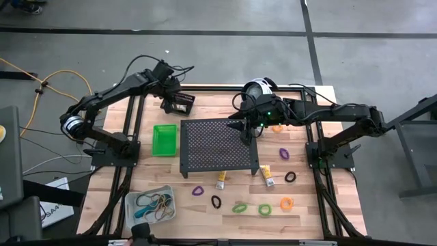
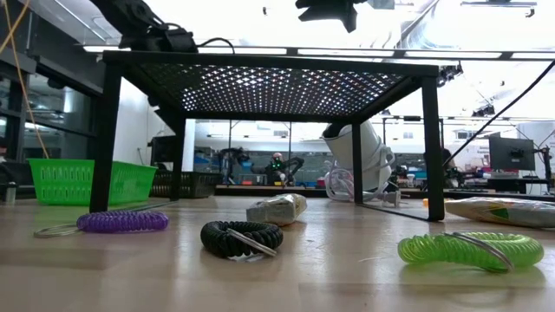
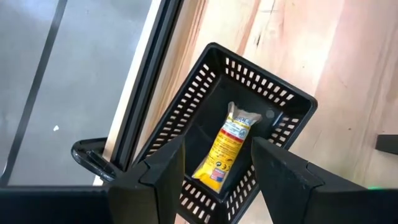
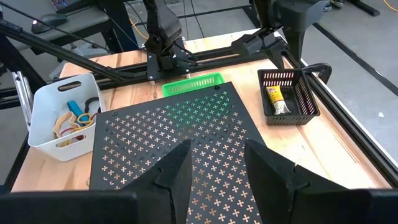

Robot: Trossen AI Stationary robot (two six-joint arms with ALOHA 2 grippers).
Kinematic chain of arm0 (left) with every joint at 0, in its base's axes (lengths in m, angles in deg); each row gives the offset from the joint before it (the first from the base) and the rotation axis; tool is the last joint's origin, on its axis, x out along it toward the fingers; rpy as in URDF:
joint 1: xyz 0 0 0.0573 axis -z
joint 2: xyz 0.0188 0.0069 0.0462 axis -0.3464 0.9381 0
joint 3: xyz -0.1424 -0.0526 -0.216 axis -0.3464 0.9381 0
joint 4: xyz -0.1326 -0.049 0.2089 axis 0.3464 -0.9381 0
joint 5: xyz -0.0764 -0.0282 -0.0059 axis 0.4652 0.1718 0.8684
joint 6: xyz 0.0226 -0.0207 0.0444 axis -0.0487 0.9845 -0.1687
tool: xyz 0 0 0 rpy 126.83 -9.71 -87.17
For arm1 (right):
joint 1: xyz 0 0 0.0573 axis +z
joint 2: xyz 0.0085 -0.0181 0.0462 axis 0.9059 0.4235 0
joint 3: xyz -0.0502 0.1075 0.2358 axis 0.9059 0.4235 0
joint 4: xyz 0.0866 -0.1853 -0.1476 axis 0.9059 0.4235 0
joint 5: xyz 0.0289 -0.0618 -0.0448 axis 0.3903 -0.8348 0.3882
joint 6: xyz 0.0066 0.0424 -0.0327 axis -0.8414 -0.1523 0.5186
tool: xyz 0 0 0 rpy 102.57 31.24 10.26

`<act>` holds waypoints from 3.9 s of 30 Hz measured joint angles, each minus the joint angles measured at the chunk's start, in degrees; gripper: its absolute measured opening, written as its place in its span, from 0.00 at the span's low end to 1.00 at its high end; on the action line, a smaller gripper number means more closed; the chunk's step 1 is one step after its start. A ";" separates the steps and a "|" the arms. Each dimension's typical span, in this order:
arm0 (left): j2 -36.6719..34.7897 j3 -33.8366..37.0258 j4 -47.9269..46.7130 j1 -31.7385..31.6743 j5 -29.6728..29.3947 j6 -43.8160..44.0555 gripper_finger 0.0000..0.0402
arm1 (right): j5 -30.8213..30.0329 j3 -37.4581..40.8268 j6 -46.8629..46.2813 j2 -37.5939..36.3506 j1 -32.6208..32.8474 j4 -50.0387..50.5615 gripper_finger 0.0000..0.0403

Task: Pick & Place Office Desk Supplies
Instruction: Put the right crayon box into the black bin

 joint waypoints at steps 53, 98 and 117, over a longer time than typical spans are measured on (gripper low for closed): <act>-12.89 0.02 -1.01 63.77 -1.21 28.74 0.44 | 0.01 -0.01 0.00 0.00 0.00 0.00 0.33; -12.85 0.02 4.17 68.75 -7.30 28.68 0.44 | 0.01 -0.01 -0.29 0.00 0.00 -3.28 0.33; -12.83 0.02 4.17 68.75 -7.26 28.66 0.44 | -0.02 0.00 -0.13 0.00 -0.04 -6.58 0.33</act>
